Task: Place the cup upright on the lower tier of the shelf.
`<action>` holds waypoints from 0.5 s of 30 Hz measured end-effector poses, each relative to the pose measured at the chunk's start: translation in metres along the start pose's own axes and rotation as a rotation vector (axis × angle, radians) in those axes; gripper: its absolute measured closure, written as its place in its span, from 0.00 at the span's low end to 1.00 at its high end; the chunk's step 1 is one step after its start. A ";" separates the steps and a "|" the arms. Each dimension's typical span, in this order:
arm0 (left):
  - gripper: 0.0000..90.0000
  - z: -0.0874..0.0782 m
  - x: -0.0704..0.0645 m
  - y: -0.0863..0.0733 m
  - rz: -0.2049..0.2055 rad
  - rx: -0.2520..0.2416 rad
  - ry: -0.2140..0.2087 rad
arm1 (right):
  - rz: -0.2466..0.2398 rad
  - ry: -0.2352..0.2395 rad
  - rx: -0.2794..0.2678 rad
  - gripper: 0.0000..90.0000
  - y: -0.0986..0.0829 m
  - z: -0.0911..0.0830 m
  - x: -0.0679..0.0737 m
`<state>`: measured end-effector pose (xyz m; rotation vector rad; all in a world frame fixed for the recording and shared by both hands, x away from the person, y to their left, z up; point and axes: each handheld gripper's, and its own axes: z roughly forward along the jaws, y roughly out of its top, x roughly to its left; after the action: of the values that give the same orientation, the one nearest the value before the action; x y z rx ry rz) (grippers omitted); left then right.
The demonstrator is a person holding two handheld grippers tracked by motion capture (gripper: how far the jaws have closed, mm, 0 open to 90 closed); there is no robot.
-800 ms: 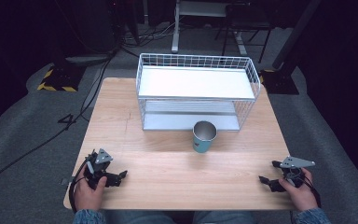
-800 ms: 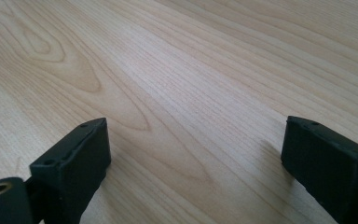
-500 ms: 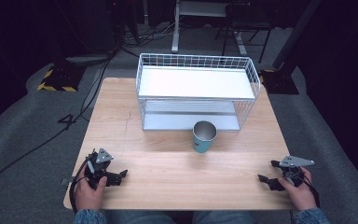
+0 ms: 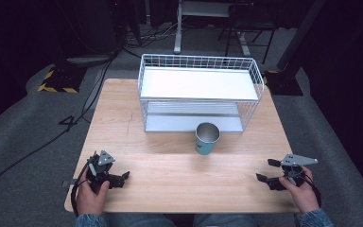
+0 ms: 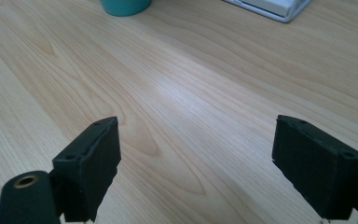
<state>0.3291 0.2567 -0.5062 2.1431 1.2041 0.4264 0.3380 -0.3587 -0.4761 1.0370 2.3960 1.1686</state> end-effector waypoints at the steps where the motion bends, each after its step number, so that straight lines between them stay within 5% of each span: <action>1: 0.00 0.000 0.000 0.000 -0.001 0.000 0.001 | 0.000 0.005 0.002 0.18 0.001 0.001 0.001; 15: 0.00 0.000 0.000 0.000 -0.001 0.000 0.001 | -0.023 0.053 -0.017 0.18 0.032 0.016 0.020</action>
<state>0.3292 0.2565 -0.5061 2.1426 1.2056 0.4273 0.3475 -0.3219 -0.4602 0.9832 2.4275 1.2211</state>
